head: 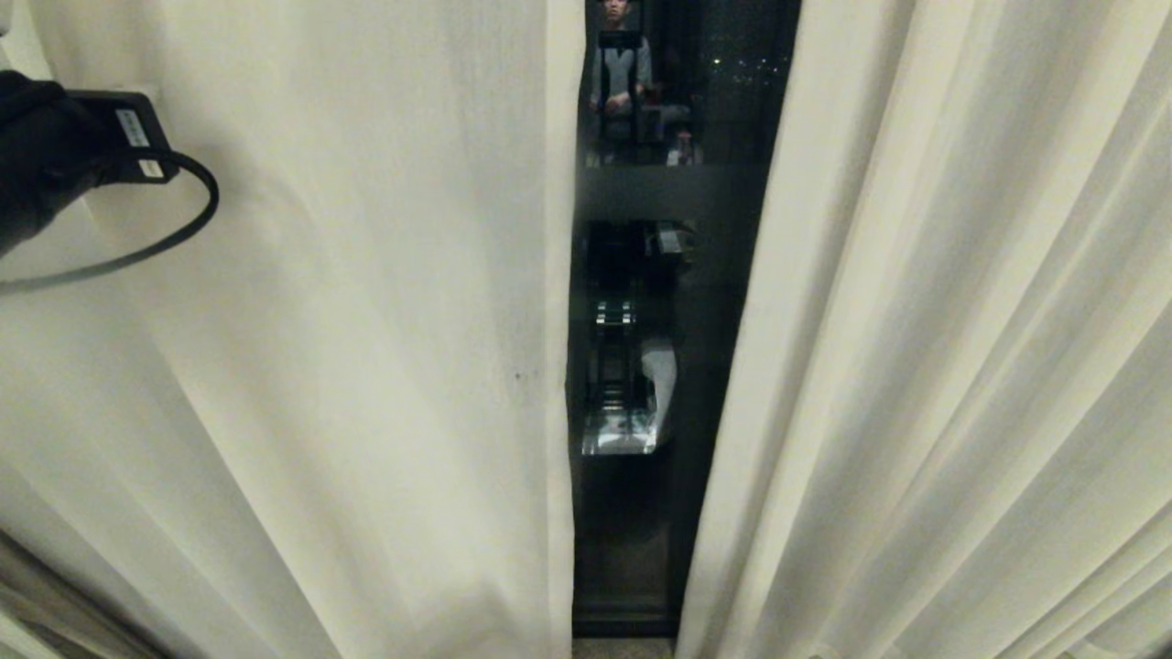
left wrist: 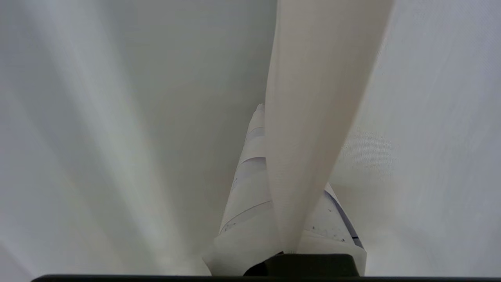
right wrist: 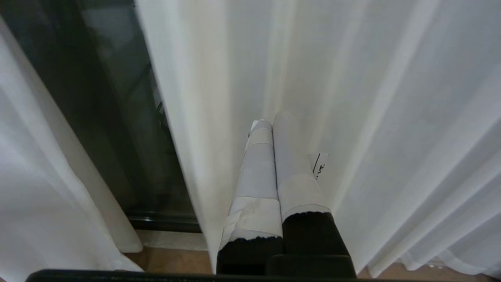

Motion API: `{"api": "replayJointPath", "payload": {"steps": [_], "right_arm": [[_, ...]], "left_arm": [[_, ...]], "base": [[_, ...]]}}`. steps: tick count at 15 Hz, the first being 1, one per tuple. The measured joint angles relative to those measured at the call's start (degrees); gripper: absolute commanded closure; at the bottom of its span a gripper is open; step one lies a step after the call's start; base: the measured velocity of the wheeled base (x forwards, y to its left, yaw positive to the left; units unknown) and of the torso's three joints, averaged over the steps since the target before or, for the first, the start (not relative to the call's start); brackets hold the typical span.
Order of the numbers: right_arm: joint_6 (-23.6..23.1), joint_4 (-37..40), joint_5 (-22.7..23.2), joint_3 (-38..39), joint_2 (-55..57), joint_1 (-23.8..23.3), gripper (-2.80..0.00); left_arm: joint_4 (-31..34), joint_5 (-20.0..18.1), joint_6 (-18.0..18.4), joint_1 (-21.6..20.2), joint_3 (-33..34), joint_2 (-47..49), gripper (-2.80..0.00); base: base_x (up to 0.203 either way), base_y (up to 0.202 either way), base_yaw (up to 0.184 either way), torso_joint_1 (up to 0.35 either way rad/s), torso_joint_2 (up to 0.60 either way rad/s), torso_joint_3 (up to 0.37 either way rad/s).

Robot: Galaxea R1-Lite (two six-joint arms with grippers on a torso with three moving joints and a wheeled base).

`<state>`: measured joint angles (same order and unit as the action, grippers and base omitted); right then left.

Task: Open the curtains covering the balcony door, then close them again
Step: Pull the inner curtains open on both sides

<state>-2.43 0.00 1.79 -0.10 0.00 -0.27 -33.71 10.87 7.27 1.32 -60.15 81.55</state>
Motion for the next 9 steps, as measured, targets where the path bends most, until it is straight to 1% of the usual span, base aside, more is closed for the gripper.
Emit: {"api": "replayJointPath", "payload": {"steps": [6,8,9], "right_arm": [[0.0,0.0,0.0,0.0,0.0,0.0,0.00],[0.0,0.0,0.0,0.0,0.0,0.0,0.00],[0.0,0.0,0.0,0.0,0.0,0.0,0.00]], "left_arm": [[-0.2,-0.4,-1.1,-2.2,-5.3,4.1,0.00],[-0.2,-0.4,-2.8,-2.4,-6.2,5.2,0.00],[-0.2,-0.4,-3.0,-2.5,-6.4,5.7,0.00]], "base": [[0.000,0.189,0.001,0.002,0.00,0.001],[0.000,0.188,0.000,0.004,0.01,0.002],[0.000,0.195,0.001,0.002,0.00,0.000]]}}
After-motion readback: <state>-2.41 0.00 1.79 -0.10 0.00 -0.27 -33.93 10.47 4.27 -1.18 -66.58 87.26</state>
